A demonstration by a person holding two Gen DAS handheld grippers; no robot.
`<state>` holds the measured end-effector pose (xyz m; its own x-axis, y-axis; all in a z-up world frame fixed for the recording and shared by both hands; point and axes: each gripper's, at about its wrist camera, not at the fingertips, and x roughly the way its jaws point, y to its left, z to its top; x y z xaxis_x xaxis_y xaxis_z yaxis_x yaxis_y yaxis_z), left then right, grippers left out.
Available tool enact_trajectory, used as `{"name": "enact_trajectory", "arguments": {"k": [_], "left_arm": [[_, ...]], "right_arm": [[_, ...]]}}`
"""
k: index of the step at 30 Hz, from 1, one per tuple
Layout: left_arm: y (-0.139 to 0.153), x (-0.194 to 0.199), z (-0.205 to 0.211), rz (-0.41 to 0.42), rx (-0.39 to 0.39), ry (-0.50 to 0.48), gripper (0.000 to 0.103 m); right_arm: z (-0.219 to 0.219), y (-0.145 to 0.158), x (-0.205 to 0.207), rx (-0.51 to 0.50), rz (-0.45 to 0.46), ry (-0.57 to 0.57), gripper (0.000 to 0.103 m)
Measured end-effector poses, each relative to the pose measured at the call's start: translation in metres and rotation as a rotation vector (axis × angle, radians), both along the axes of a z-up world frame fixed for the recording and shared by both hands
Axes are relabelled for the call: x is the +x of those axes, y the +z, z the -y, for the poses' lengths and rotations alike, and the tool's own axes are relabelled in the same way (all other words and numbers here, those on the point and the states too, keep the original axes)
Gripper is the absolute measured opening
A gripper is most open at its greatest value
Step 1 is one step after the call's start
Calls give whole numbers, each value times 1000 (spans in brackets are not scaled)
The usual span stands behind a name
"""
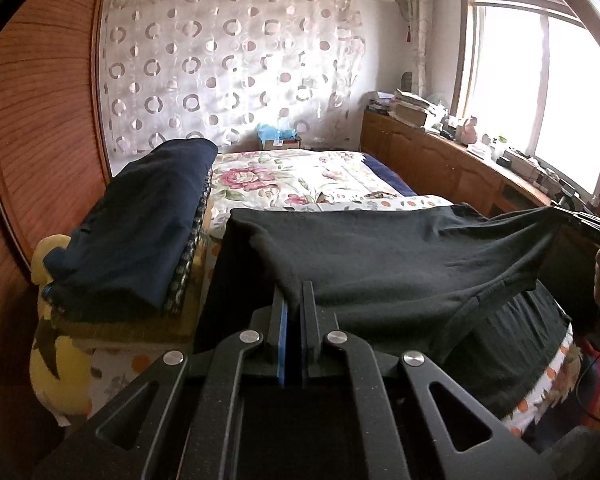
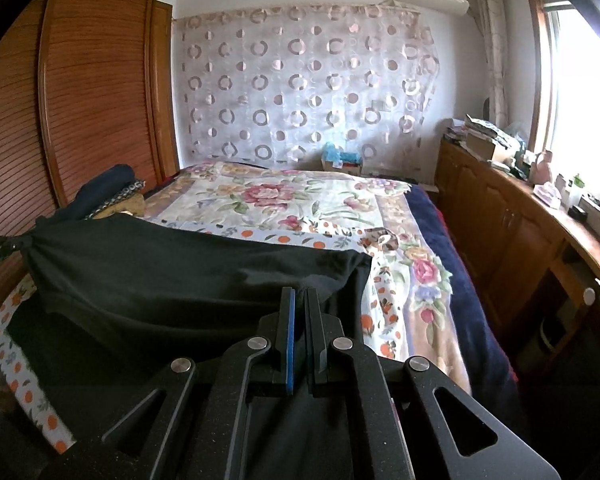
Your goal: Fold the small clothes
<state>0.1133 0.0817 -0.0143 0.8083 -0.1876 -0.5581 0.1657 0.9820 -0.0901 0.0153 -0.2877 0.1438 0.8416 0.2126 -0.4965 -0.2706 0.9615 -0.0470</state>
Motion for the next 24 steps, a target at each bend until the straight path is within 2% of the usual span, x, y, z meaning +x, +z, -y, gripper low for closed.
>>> {"name": "enact_trajectory", "arguments": {"k": [8, 12, 24], "left_arm": [[1, -31, -2, 19, 2, 5, 5], [-3, -45, -2, 10, 6, 2, 5], [-46, -54, 2, -96, 68, 38, 5]], "right_arm": [[-1, 12, -33, -25, 11, 23, 4], [2, 8, -45, -18, -7, 32, 4], [-1, -23, -20, -59, -127, 34, 4]]}}
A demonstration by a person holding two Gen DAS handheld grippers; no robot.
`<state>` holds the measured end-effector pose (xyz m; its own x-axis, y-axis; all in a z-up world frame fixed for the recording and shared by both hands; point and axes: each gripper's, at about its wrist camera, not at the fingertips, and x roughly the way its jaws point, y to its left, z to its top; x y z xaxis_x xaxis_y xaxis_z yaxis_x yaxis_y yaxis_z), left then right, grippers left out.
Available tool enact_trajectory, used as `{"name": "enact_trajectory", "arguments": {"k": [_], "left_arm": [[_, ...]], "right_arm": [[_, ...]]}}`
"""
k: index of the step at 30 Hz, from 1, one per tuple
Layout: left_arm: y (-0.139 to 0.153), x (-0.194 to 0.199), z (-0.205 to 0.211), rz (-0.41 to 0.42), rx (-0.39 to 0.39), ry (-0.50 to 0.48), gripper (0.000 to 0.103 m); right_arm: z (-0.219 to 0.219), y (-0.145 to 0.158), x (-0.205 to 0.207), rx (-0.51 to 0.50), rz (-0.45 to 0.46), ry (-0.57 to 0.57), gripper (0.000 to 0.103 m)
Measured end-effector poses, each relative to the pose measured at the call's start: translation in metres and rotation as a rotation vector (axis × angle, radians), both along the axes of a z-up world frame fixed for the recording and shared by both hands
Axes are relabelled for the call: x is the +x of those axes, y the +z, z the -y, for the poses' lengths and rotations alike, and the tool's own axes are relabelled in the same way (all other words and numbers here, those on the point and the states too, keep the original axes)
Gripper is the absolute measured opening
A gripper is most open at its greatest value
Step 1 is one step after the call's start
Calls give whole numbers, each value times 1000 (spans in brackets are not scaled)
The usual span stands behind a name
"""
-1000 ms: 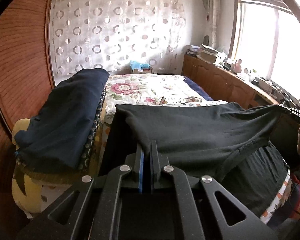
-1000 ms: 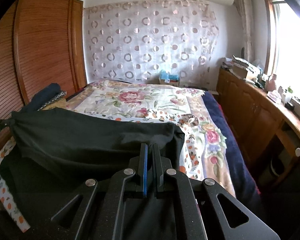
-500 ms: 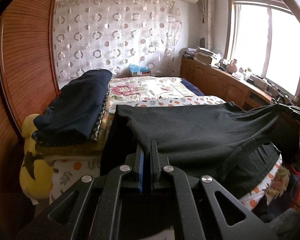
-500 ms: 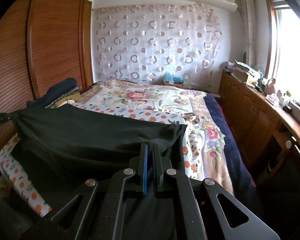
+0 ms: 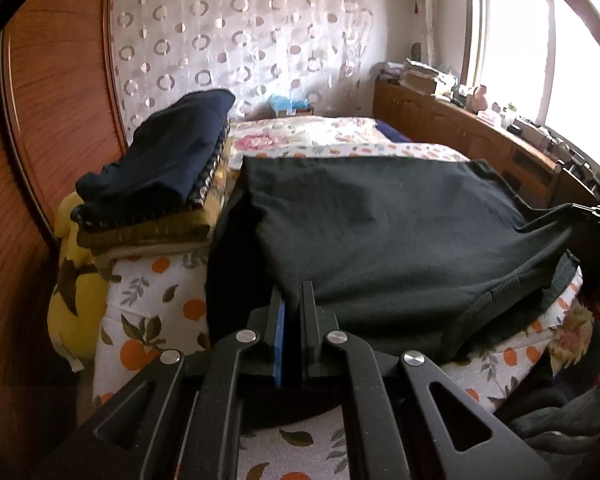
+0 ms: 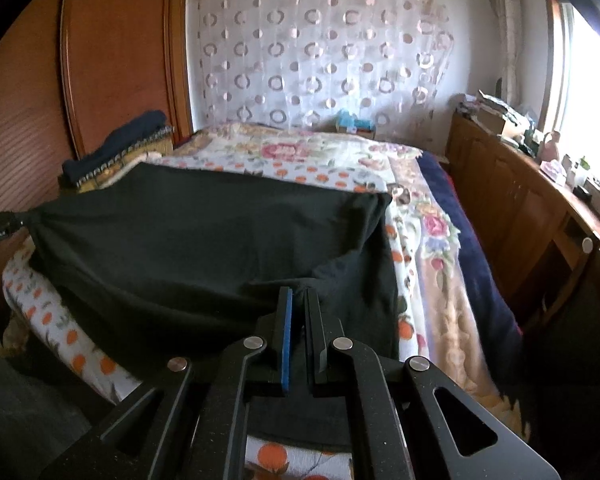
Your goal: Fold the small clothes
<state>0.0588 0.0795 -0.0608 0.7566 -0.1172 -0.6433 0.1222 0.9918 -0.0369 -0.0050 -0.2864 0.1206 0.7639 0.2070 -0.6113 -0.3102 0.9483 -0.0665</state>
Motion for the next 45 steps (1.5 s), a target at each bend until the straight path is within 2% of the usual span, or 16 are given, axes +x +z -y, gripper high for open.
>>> {"name": "enact_trajectory", "arguments": {"k": [5, 8, 10, 12, 14, 16, 19, 23, 25, 32, 34, 37, 45], "left_arm": [[-5, -2, 2, -8, 5, 0, 7], [-5, -3, 0, -16, 0, 4, 7], [-6, -4, 0, -20, -1, 8, 7], [-7, -5, -2, -22, -3, 15, 10], [-7, -6, -5, -18, -8, 27, 28], [-8, -8, -9, -13, -24, 35, 40], [-12, -6, -14, -29, -31, 45, 45], [-19, -4, -22, -50, -37, 59, 64], [-21, -3, -24, -57, -43, 64, 68], [-32, -1, -33, -88, -50, 95, 68], [-36, 0, -34, -99, -54, 98, 68], [-40, 1, -35, -115, -67, 97, 68], [-46, 2, -35, -123, -88, 94, 68]], "right_arm": [[-7, 2, 8, -65, -5, -42, 15], [-10, 8, 8, -68, 6, -44, 22], [-11, 11, 9, -66, 15, -44, 41], [-16, 10, 8, -66, 20, -34, 49], [-20, 3, 8, -65, 17, -22, 50], [-23, -8, 10, -53, 8, -5, 50], [-32, -21, 18, -24, -15, 28, 50], [-49, -35, 35, -10, -46, 72, 50], [-56, -41, 41, -16, -58, 89, 50], [-69, -63, 59, -48, -93, 100, 50], [-67, -64, 60, -35, -87, 88, 56], [-61, -66, 58, 0, -82, 85, 60], [-69, -67, 49, 2, -61, 81, 65]]}}
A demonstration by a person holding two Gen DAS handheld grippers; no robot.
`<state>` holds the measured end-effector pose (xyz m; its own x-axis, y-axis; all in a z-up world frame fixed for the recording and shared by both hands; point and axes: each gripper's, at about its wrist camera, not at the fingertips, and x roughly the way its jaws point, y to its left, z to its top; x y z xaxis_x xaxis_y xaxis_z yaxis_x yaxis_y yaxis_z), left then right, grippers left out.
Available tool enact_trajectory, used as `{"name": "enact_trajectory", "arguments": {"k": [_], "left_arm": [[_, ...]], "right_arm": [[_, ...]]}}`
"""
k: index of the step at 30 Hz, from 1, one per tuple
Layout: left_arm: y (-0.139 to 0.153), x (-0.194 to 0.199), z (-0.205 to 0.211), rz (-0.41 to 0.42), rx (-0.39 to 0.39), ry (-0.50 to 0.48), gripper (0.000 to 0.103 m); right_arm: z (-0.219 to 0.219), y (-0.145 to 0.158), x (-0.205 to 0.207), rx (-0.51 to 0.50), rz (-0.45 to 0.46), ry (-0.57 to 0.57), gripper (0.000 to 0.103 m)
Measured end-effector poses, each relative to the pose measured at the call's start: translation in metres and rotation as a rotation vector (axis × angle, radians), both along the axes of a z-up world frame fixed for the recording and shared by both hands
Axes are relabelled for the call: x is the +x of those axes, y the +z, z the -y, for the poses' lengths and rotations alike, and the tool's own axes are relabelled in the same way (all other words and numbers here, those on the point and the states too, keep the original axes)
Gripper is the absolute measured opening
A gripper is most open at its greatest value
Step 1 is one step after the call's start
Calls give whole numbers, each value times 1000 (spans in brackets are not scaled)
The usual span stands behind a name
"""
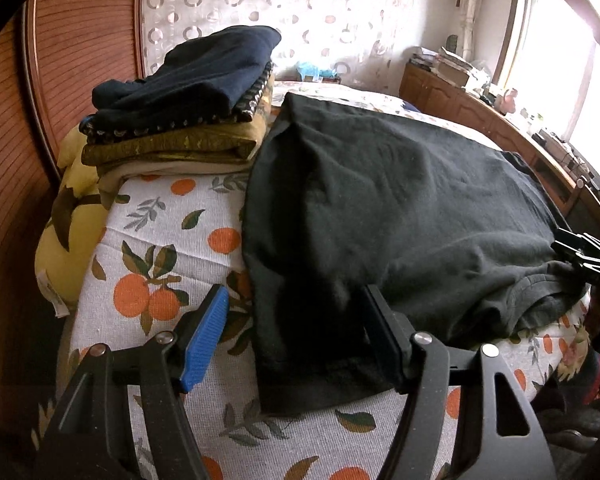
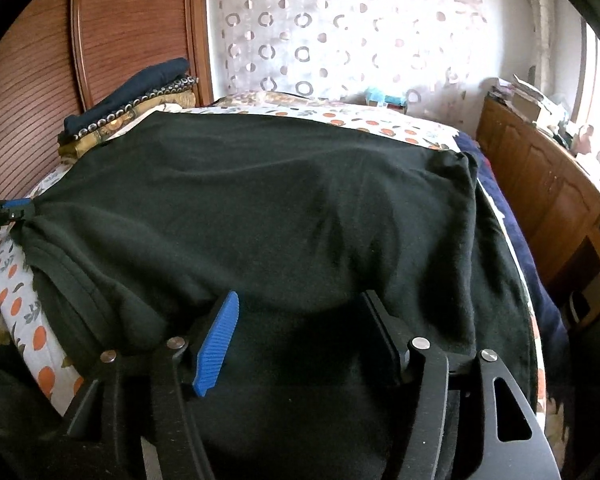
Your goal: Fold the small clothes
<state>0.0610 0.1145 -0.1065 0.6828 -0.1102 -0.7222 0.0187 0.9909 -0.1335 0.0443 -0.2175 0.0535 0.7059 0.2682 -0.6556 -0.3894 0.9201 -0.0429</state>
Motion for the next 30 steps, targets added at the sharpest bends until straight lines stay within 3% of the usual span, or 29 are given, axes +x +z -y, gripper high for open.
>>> {"name": "enact_trajectory", "arguments": {"k": [3, 11, 20, 30], "left_arm": [[0, -2, 1, 12, -30, -18, 59], [4, 2, 14, 18, -31, -79, 8], [57, -7, 37, 198, -57, -135, 7], [106, 12, 79, 313, -74, -252, 7]], "right_arm": [[2, 0, -1, 3, 4, 0, 66], [5, 0, -2, 5, 4, 2, 66], [6, 0, -3, 7, 6, 3, 66], [9, 9, -5, -5, -12, -7, 66]]}}
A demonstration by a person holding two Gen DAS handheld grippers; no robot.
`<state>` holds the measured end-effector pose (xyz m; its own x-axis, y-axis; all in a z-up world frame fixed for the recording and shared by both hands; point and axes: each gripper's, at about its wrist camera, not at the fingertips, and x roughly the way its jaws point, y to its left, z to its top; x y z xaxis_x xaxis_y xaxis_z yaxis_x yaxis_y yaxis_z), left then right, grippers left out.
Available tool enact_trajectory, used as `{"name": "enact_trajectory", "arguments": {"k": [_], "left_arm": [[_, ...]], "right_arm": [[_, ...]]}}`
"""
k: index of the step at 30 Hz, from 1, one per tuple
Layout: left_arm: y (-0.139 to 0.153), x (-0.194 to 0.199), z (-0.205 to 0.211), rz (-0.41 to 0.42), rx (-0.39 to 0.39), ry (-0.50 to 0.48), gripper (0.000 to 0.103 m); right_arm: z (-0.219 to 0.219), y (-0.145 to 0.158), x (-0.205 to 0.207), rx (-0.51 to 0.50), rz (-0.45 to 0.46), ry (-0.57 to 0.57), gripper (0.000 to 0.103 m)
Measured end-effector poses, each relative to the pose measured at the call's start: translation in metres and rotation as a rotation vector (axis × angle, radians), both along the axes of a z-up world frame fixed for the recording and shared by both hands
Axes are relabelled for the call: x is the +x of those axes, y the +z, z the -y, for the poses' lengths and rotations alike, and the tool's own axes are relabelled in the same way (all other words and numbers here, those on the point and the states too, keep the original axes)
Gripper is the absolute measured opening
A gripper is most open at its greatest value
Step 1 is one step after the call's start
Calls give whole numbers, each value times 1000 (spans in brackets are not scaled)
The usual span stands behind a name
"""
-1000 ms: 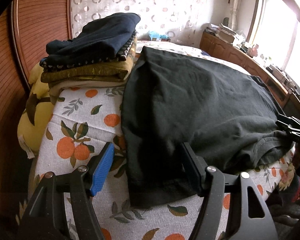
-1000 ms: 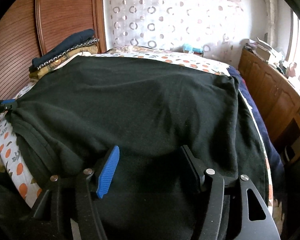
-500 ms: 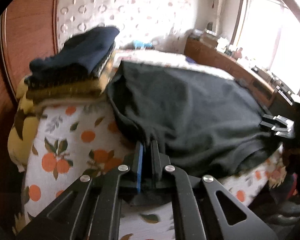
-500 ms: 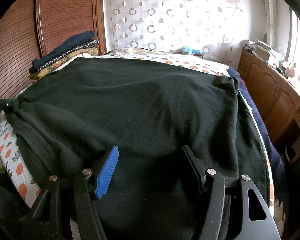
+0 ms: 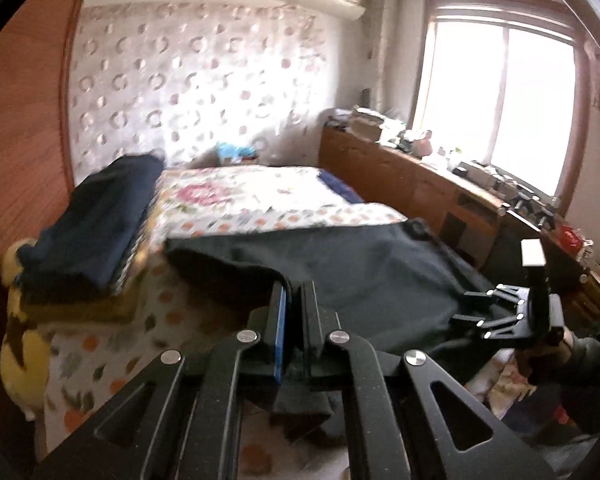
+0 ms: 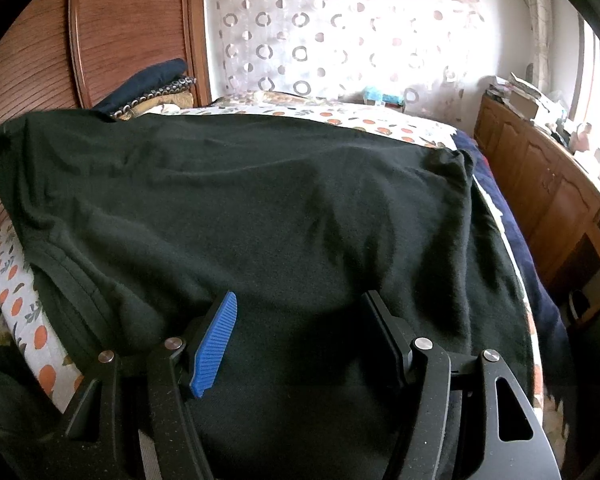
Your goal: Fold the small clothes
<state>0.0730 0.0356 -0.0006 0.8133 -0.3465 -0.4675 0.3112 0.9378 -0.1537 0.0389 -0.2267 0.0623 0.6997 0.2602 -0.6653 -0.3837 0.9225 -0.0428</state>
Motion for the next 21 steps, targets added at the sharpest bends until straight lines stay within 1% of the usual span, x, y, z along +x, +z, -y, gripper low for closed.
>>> {"name": "enact_trajectory", "arguments": {"k": [4, 8, 12, 17, 21], "left_arm": [[17, 11, 26, 35, -6, -72, 7], [34, 21, 60, 68, -5, -146, 7], [50, 26, 89, 90, -15, -220, 7], [68, 32, 123, 105, -6, -301, 7], [77, 33, 147, 109, -6, -353, 7]], "right_arm": [[14, 10, -9, 2, 30, -36, 66], [37, 21, -20, 37, 56, -77, 66], [57, 29, -30, 23, 78, -118, 66], [75, 43, -44, 41, 116, -159, 66], [78, 46, -53, 51, 138, -173, 66]]}}
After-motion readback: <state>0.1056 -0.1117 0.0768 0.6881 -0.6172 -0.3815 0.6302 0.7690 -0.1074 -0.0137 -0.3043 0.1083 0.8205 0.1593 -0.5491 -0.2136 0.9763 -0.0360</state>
